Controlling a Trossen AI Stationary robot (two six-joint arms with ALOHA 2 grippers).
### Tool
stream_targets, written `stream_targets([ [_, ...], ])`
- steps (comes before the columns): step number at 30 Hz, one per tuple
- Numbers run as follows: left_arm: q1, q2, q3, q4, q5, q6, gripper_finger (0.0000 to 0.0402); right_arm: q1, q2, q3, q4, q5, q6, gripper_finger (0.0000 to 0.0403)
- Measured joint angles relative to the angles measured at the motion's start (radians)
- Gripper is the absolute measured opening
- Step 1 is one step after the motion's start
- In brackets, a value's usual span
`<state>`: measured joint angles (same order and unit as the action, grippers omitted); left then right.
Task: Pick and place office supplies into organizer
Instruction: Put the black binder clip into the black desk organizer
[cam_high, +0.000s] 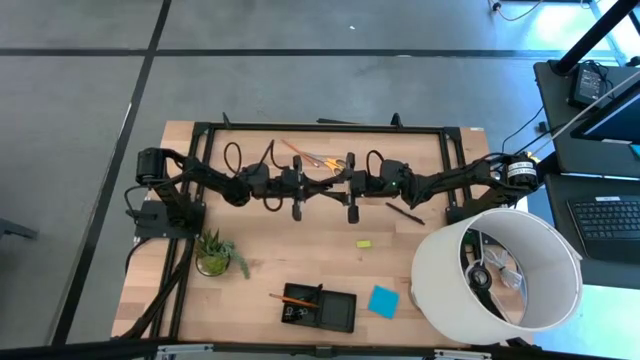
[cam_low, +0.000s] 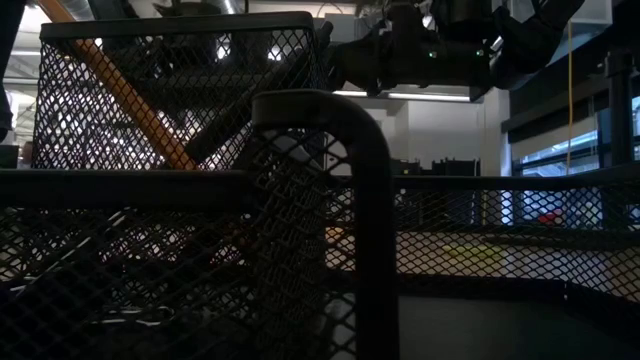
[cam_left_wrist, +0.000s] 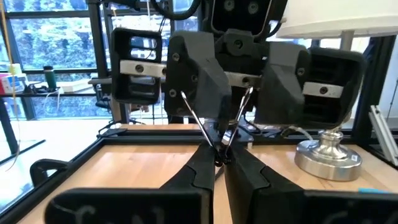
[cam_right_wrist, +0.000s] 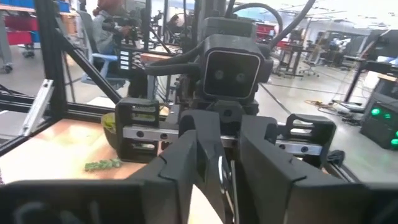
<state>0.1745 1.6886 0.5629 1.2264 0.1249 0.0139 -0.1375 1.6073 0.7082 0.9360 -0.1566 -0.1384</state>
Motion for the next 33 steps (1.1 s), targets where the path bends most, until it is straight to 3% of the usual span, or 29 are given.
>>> stream_targets([
  [10, -0.002, -0.002, 0.001, -0.079, 0.007, 0.033, 0.0012, -0.005, -0.014, -0.001, -0.006, 0.058, -0.038, 0.0180],
  [17, -0.007, -0.071, 0.001, -0.302, 0.043, 0.029, 0.0012, -0.008, -0.076, -0.010, -0.161, 0.253, -0.054, 0.0181],
  [27, -0.094, -0.368, 0.001, -0.837, 0.030, 0.025, 0.0012, -0.035, -0.083, -0.011, -0.533, 0.254, 0.003, 0.0181],
  [33, -0.222, -0.545, 0.001, -0.986, 0.032, -0.017, 0.0012, -0.061, -0.083, -0.011, -0.716, 0.253, 0.077, 0.0181],
])
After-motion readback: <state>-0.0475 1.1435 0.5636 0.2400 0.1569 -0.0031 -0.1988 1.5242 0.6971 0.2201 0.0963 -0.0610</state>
